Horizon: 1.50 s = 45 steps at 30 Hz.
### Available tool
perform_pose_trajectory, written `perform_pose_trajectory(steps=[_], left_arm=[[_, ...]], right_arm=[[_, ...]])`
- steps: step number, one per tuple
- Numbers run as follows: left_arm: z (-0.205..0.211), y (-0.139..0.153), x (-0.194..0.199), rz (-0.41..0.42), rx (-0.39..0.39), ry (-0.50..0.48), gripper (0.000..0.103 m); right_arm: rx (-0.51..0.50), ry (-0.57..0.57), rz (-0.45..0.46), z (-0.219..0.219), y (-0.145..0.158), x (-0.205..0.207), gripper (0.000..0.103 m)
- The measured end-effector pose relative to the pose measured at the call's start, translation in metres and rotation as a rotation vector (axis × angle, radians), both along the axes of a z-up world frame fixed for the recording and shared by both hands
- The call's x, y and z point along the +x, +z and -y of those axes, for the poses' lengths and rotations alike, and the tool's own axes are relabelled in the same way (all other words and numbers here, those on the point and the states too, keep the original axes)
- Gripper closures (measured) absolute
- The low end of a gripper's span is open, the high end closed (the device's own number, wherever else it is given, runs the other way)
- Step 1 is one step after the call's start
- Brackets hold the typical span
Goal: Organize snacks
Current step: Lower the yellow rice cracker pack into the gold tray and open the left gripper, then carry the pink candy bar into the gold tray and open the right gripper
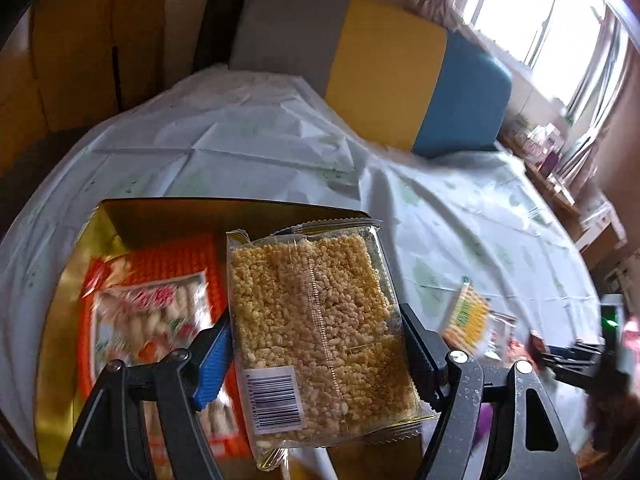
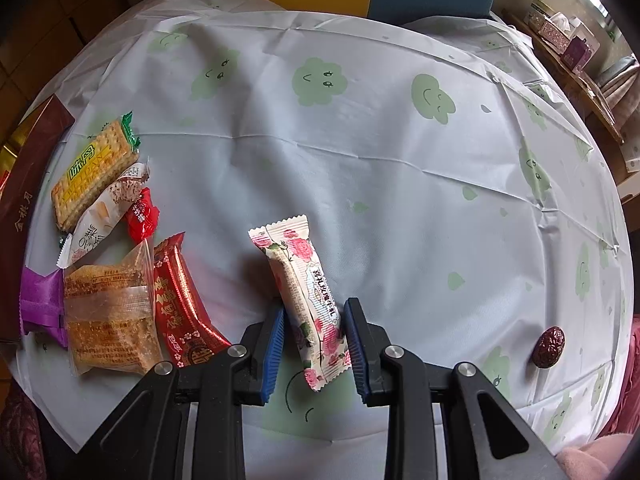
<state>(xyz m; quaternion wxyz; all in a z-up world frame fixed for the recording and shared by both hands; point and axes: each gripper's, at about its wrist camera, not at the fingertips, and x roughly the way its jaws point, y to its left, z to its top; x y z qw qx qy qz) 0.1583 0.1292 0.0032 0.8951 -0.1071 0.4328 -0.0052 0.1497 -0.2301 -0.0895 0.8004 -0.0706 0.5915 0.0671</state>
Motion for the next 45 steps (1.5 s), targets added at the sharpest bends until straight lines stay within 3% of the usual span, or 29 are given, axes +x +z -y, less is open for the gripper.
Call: perform_pose_trajectory(steps=[3,5,8,23,40,45], left_arm=[[0.006,-0.013,0.023,-0.012,0.007,-0.013,0.027],[0.004,-0.02,0.03,-0.03,0.062,0.013,0.027],[-0.007,-0.021,0.022,-0.047,0.013,0.046,0.025],[0.021,0.006,-0.089,0.049,0.128,0.144,0.025],[0.028,-0.005,-0.136,0.044,0.172,0.145,0.025],[0.022,-0.005,-0.139,0.052,0.169,0.15,0.026]], right_arm=[[-0.011,0.005,0.004,-0.002,0.0,-0.001,0.073],[-0.021,0.009,0.008,-0.004,0.0,-0.002,0.073],[-0.033,0.017,0.012,-0.008,0.0,-0.003,0.073],[-0.074,0.05,0.03,-0.023,0.002,-0.01,0.074],[-0.082,0.055,0.043,-0.022,0.0,-0.015,0.074],[-0.045,0.005,0.019,-0.015,0.004,-0.01,0.077]])
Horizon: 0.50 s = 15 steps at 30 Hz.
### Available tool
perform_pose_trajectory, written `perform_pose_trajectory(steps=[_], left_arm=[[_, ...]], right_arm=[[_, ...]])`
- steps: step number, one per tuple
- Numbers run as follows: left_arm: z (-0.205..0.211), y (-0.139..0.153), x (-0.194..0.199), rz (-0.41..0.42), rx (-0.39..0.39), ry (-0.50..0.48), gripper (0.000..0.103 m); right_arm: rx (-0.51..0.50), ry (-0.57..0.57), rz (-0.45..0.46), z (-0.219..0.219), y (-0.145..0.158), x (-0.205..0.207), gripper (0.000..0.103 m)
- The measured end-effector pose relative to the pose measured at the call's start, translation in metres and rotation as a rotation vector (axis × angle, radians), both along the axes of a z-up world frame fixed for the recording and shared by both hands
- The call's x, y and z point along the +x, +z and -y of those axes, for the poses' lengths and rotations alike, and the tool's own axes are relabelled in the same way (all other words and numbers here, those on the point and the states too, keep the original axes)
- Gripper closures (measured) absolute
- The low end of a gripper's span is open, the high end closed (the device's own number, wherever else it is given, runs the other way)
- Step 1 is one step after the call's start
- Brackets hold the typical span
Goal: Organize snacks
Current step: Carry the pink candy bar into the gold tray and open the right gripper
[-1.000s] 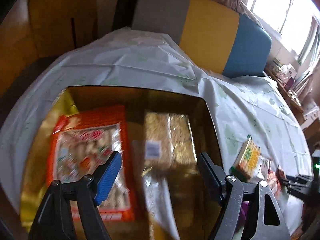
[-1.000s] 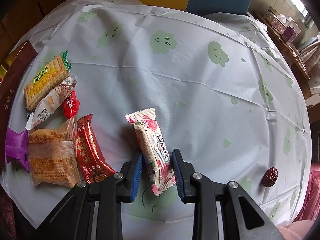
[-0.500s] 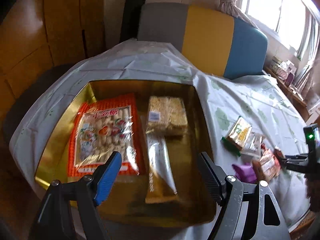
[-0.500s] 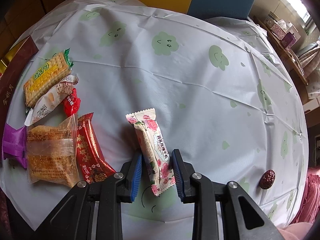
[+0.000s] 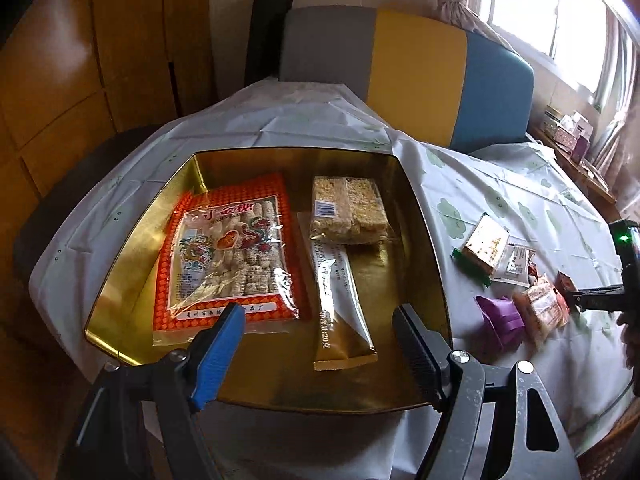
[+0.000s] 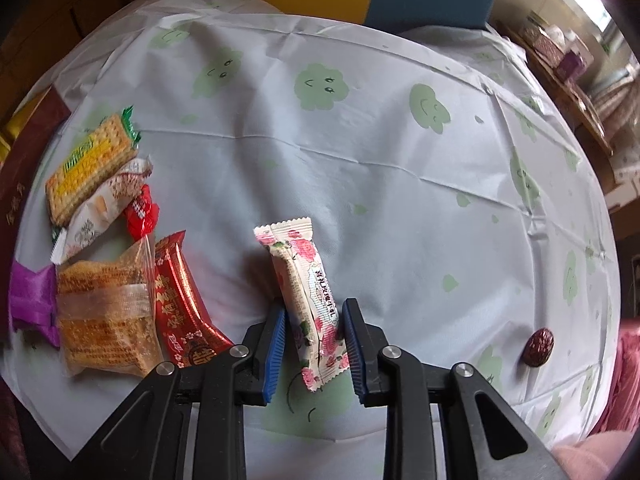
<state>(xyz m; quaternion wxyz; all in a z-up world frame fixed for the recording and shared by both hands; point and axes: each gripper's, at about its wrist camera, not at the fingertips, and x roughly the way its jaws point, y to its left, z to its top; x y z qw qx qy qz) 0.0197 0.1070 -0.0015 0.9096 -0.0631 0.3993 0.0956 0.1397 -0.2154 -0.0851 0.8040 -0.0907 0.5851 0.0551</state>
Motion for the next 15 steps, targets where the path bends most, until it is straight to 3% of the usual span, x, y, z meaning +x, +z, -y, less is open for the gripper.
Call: perform_pose_trajectory(steps=[3,10,15], left_arm=[[-0.006,-0.003,0.0,-0.005,-0.005,0.019,0.026],[-0.015,-0.007,-0.004,0.0,-0.018,0.04,0.026],[-0.029,-0.003,-0.005,0.017,-0.029,0.095,0.026]], right_arm=[[-0.007,-0.039,0.007,0.005,0.005,0.002,0.077],[0.093,-0.114,0.075,0.016,0.039,-0.005,0.077],[0.226,-0.047,0.109,-0.013,0.065,-0.019,0.077]])
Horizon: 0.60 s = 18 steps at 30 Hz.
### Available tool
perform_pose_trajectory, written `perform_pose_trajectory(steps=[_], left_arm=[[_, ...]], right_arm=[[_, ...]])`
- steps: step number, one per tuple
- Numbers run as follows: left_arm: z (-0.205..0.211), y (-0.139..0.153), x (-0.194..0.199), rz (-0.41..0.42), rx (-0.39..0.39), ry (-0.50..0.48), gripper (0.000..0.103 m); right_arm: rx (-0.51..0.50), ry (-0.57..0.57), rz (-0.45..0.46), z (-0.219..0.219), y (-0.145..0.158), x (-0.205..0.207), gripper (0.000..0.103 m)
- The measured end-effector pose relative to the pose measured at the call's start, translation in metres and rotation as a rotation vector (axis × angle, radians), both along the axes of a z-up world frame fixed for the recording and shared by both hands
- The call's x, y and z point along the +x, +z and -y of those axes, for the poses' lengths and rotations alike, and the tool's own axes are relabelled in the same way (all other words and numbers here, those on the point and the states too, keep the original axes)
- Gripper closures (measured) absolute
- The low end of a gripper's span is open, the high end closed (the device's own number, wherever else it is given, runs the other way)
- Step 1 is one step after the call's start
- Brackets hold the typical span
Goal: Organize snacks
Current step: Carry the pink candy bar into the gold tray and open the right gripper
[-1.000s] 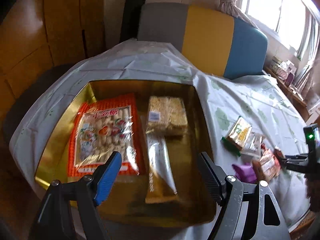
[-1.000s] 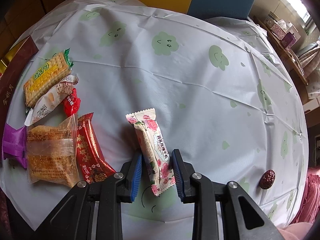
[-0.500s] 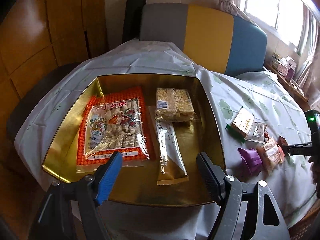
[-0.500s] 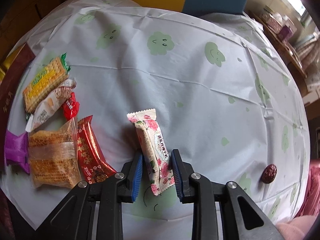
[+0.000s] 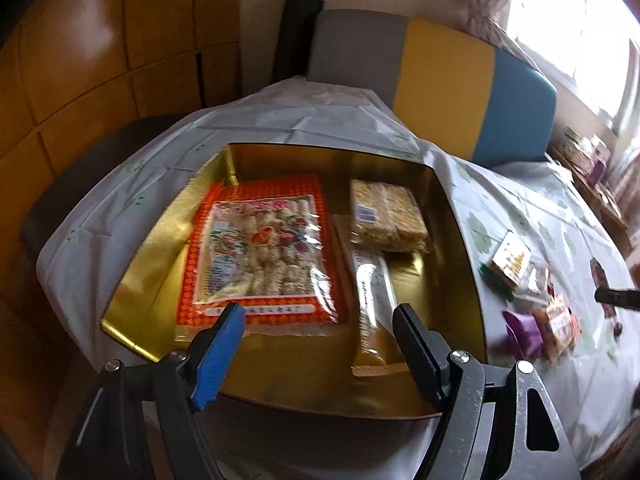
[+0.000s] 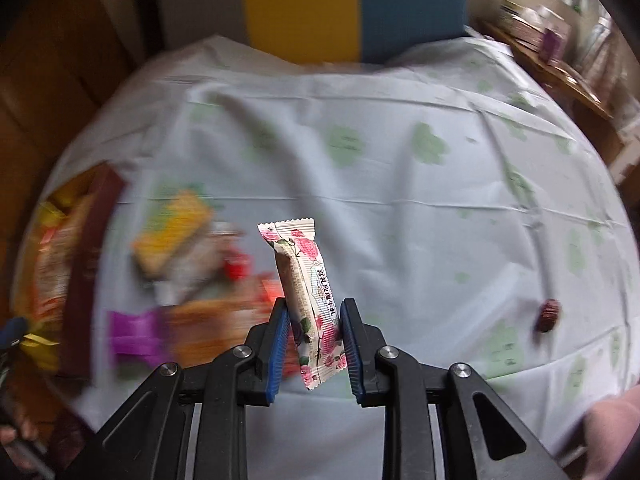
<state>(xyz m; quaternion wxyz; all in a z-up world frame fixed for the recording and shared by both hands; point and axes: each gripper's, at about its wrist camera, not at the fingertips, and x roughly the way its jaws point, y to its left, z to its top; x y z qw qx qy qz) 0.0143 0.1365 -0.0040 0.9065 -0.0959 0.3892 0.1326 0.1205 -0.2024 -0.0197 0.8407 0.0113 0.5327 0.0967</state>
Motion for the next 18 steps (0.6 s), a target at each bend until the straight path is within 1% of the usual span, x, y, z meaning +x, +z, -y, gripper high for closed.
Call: perform_pose_trajectory(steps=[3,5,10,14,16,18], left_arm=[[-0.013,0.003,-0.004,0.013,-0.01,0.037,0.026],[-0.021,0.006,-0.007,0.023,0.001,0.059,0.026],[-0.035,0.01,-0.012,0.041,-0.008,0.095,0.026],[-0.041,0.01,-0.014,0.045,-0.015,0.111,0.026],[-0.042,0.01,-0.015,0.045,-0.014,0.112,0.026],[-0.042,0.01,-0.015,0.047,-0.012,0.113,0.026]], right_arm=[[0.05,0.068,0.019,-0.036,0.01,-0.009,0.077],[0.093,0.124,0.027,-0.066,0.015,-0.017,0.077],[0.206,0.223,0.039,-0.128,0.026,-0.033,0.077],[0.315,0.267,0.006,-0.174,0.03,-0.037,0.077],[0.326,0.278,0.0,-0.191,0.029,-0.042,0.076],[0.329,0.274,-0.026,-0.208,0.02,-0.039,0.075]])
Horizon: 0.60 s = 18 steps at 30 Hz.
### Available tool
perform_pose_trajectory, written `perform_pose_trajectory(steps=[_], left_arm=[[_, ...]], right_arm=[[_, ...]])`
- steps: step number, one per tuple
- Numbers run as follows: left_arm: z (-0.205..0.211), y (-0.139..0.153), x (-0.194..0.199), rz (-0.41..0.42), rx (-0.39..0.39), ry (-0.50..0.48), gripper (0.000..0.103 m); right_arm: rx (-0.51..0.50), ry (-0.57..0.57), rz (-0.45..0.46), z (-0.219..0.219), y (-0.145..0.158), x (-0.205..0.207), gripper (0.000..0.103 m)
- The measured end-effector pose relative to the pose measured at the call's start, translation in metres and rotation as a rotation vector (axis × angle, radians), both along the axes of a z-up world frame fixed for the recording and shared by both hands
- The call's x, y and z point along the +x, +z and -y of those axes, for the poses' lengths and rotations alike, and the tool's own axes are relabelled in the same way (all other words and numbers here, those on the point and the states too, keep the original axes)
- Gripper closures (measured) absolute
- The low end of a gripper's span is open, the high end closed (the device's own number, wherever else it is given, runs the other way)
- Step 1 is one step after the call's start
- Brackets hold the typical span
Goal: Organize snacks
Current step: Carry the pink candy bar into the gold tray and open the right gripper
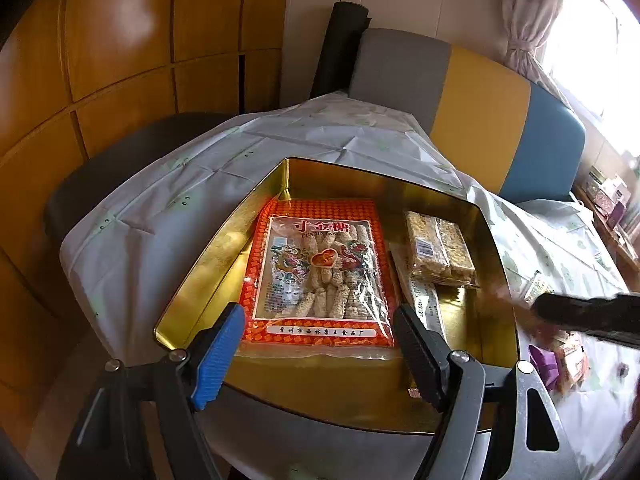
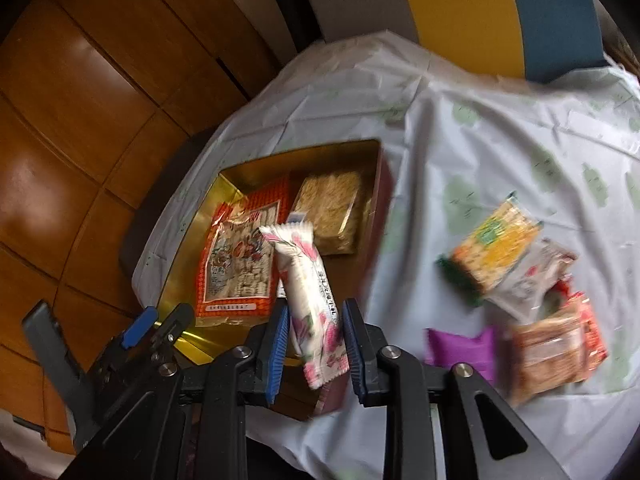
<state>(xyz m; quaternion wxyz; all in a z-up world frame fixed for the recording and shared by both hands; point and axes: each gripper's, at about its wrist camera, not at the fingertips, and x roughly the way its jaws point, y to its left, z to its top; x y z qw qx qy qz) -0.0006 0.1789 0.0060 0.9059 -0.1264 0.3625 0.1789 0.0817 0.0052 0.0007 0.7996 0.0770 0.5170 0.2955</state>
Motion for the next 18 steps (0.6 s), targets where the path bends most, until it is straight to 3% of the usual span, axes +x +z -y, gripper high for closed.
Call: perform_pose_trajectory(steps=[7,18], left_arm=[[0.0,-0.001,0.0,0.001,-0.004,-0.002,0.026],[0.013,-0.001,0.002,-0.004,0.023,-0.046,0.026]], right_arm=[[-0.042,0.02,-0.036,-0.016,-0.022,-0.001,0.072],[-0.18,0.04,0.151,0.0,-0.005,-0.025,0.072]])
